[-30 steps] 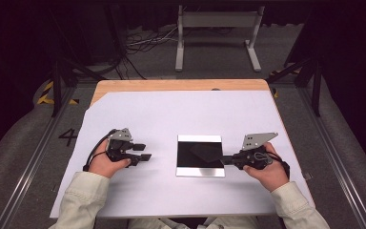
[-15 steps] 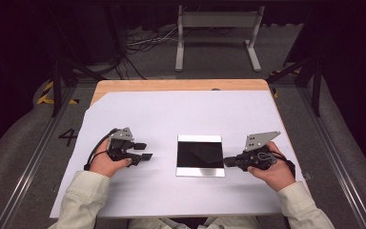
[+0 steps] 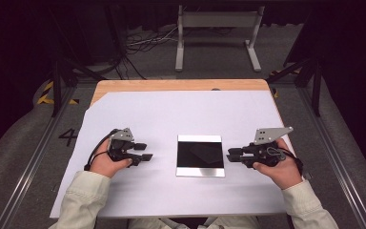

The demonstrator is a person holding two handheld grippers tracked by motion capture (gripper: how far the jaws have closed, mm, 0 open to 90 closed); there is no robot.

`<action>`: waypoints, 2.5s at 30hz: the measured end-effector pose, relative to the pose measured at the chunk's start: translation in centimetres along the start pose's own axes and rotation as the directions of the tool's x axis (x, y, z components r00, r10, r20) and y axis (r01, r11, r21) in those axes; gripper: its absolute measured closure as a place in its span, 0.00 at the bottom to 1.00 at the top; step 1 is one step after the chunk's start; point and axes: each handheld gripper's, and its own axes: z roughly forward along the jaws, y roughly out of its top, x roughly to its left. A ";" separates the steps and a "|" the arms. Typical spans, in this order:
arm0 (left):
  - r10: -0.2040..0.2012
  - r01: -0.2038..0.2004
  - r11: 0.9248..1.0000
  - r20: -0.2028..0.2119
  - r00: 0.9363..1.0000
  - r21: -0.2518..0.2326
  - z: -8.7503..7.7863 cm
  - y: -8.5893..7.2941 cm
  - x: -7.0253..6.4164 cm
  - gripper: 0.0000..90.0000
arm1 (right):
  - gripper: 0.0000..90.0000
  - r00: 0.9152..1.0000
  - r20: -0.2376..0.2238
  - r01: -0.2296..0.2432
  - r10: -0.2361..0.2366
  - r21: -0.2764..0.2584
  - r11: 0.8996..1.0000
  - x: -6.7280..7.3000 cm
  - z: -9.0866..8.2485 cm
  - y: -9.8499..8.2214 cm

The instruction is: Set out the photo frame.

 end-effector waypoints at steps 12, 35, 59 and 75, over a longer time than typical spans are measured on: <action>0.002 -0.002 1.000 -0.001 1.000 0.002 0.1 -0.1 0.0 0.52 | 0.76 0.997 0.052 -0.051 0.053 -0.036 0.998 -0.7 0.2 0.6; -0.007 0.007 1.000 0.020 1.000 0.002 0.3 -0.3 -0.1 0.50 | 0.56 0.977 0.051 -0.205 0.209 -0.084 0.975 -2.6 1.8 0.5; -0.007 0.007 1.000 0.020 1.000 0.013 0.5 -0.3 -0.1 0.50 | 0.45 0.935 0.043 -0.353 0.352 0.010 0.936 -3.1 4.5 0.3; -0.007 0.007 1.000 0.015 1.000 0.013 0.3 -0.5 -0.1 0.50 | 0.40 0.918 0.031 -0.395 0.394 0.060 0.917 -2.7 6.0 0.4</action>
